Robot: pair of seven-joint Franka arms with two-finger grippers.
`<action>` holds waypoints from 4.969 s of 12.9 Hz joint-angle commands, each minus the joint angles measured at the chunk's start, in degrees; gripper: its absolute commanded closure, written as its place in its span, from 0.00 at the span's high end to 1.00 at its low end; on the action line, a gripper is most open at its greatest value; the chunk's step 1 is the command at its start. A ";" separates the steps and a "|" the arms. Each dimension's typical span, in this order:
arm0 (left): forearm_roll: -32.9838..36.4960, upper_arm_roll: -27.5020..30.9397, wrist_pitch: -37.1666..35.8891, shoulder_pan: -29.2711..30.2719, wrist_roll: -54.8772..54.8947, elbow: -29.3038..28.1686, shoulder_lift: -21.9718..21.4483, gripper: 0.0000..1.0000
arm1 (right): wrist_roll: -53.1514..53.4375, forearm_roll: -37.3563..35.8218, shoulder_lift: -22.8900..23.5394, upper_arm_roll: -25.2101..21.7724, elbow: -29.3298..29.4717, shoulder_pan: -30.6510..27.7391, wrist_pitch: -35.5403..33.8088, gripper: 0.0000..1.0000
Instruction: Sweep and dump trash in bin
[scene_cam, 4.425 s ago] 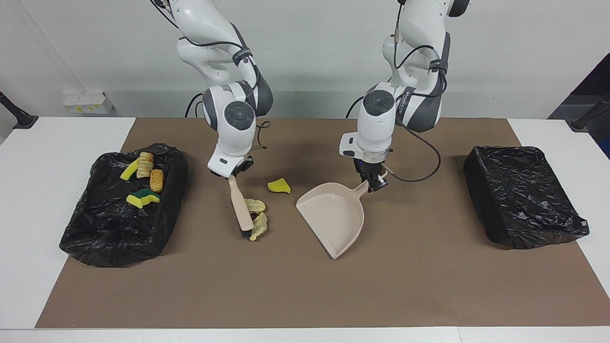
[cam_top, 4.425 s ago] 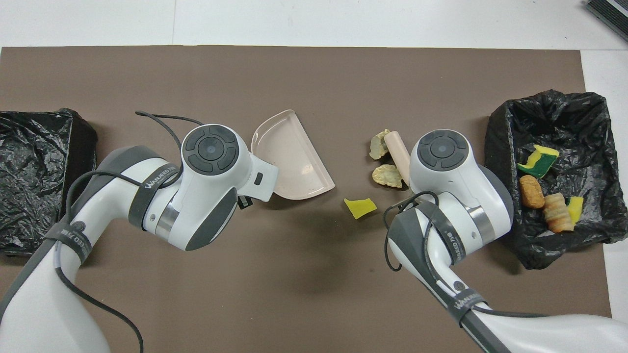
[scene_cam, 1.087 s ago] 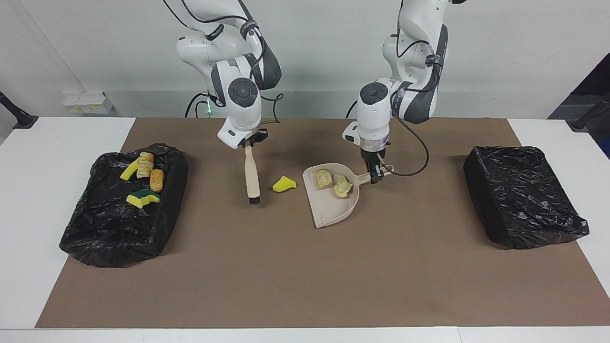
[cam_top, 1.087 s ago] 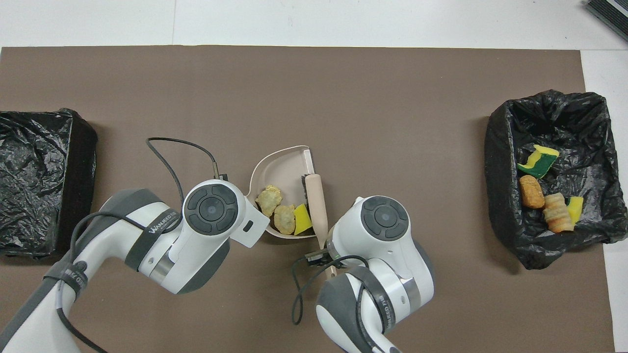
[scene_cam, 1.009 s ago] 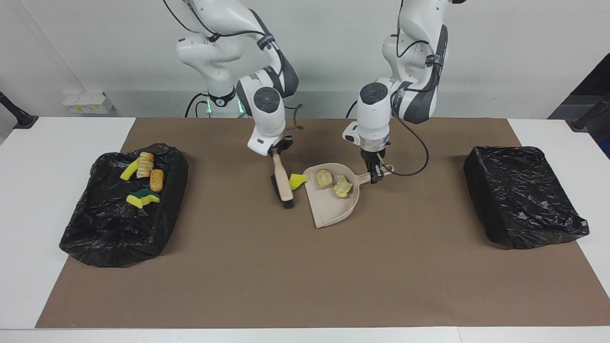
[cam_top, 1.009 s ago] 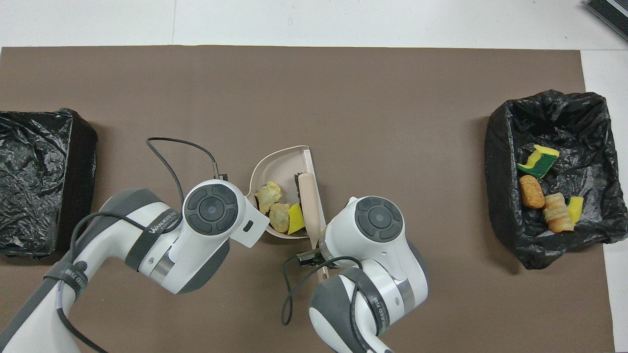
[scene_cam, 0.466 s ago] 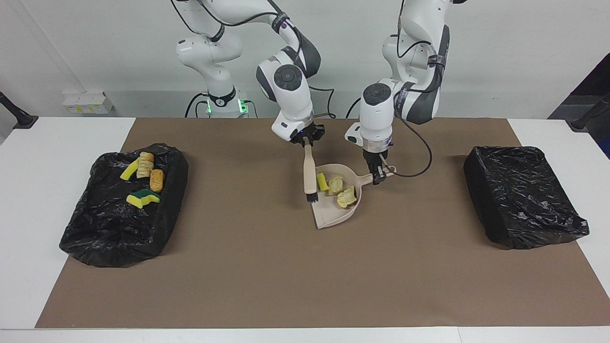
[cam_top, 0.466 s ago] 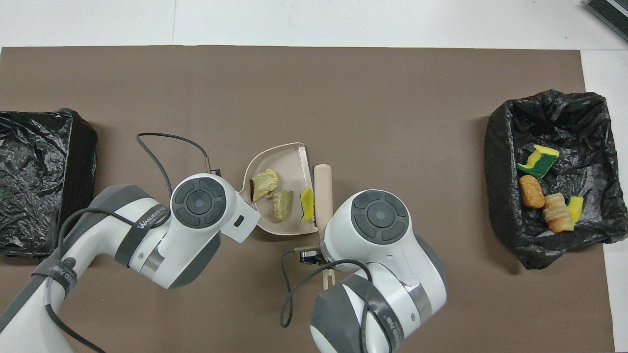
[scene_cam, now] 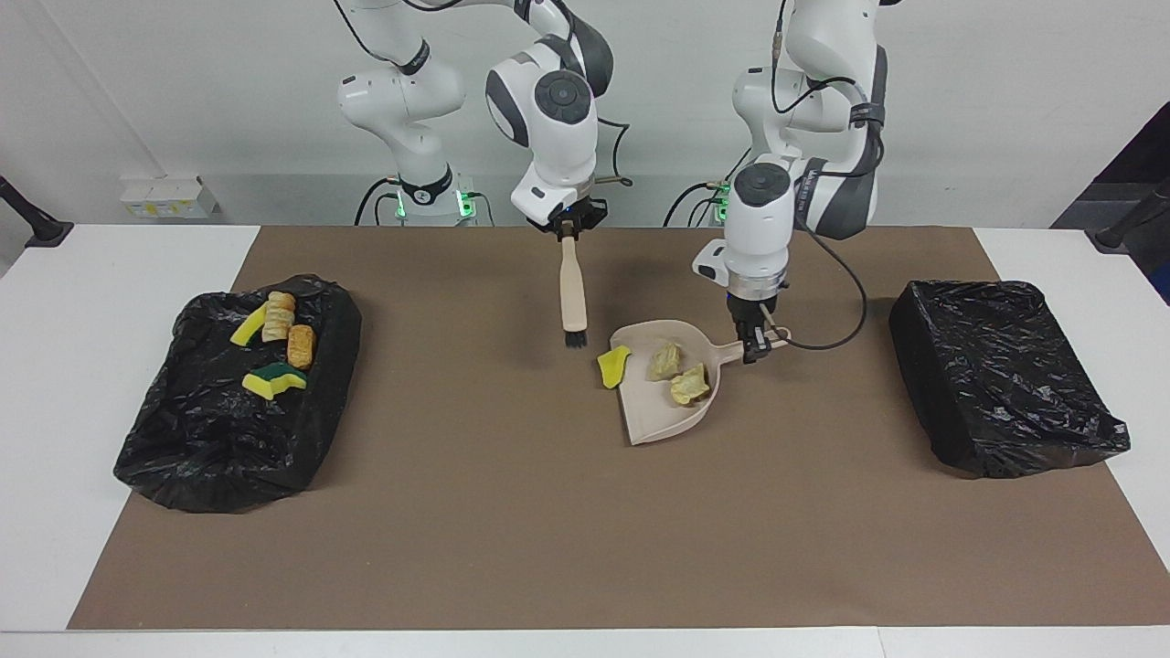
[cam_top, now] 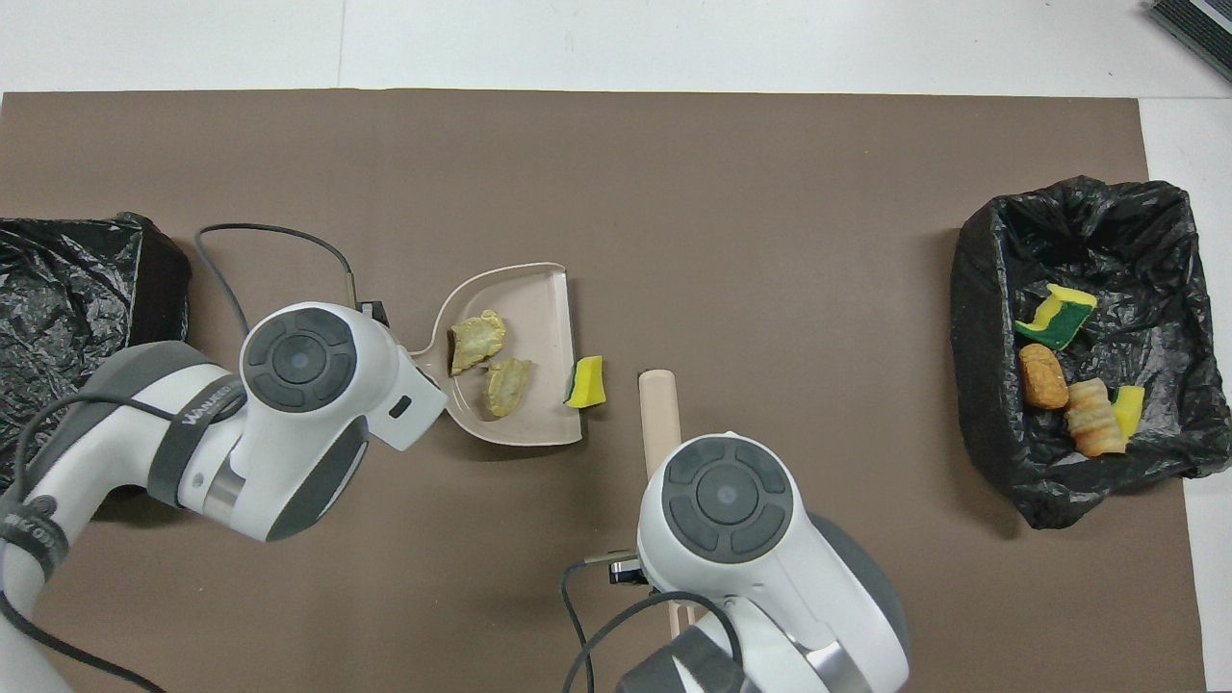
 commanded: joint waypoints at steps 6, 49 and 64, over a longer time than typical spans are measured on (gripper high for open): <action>-0.19 -0.09 0.92 5.97 2.70 -2.88 -1.46 0.00 | -7.35 2.22 2.05 -0.08 -3.60 -1.56 6.58 0.00; -2.80 1.23 -8.49 48.63 38.57 29.81 5.48 0.00 | 4.84 0.57 4.96 -0.26 -11.16 7.56 19.33 1.00; 43.38 1.14 -3.21 41.34 24.41 16.02 -2.78 0.00 | 3.44 -11.39 3.21 -0.79 9.15 -12.99 15.83 1.00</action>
